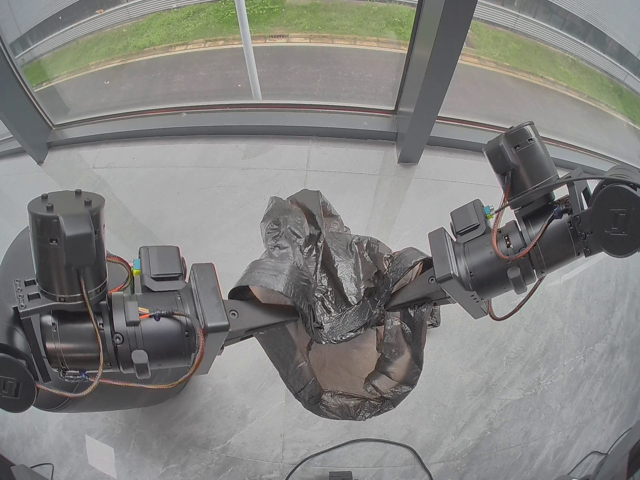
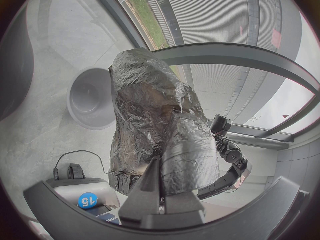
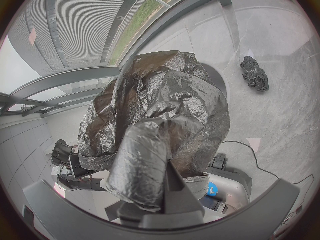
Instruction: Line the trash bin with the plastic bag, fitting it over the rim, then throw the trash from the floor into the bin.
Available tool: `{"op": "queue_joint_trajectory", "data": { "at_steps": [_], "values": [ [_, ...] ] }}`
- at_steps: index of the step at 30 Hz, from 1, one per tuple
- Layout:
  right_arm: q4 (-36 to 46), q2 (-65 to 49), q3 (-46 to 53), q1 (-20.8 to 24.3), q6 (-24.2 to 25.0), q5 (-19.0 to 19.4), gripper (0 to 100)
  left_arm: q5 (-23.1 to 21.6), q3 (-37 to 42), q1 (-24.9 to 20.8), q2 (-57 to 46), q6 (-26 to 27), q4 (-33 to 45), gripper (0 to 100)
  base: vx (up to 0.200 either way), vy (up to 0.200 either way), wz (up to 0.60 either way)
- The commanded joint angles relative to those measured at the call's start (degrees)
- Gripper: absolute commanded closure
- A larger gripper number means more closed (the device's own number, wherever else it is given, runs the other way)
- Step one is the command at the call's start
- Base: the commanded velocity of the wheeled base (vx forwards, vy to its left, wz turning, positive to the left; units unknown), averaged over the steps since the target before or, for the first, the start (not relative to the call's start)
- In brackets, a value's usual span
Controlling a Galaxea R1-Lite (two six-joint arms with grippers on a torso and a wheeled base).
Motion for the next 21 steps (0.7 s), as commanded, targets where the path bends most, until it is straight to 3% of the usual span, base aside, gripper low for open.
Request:
{"op": "queue_joint_trajectory", "data": {
  "at_steps": [1, 21],
  "values": [
    [0.8, 1.9, 0.2, 0.6, -0.1, 0.0, 100, 0.1, 2.2, -0.1, -0.3, 0.1, 0.0, 100, 0.0, 0.0, 0.0],
    [-1.1, 9.2, -0.1, 1.5, -0.9, 0.4, 100, 0.3, 4.5, 0.5, 6.3, 0.2, -0.1, 100, 0.0, 0.0, 0.0]
  ]
}}
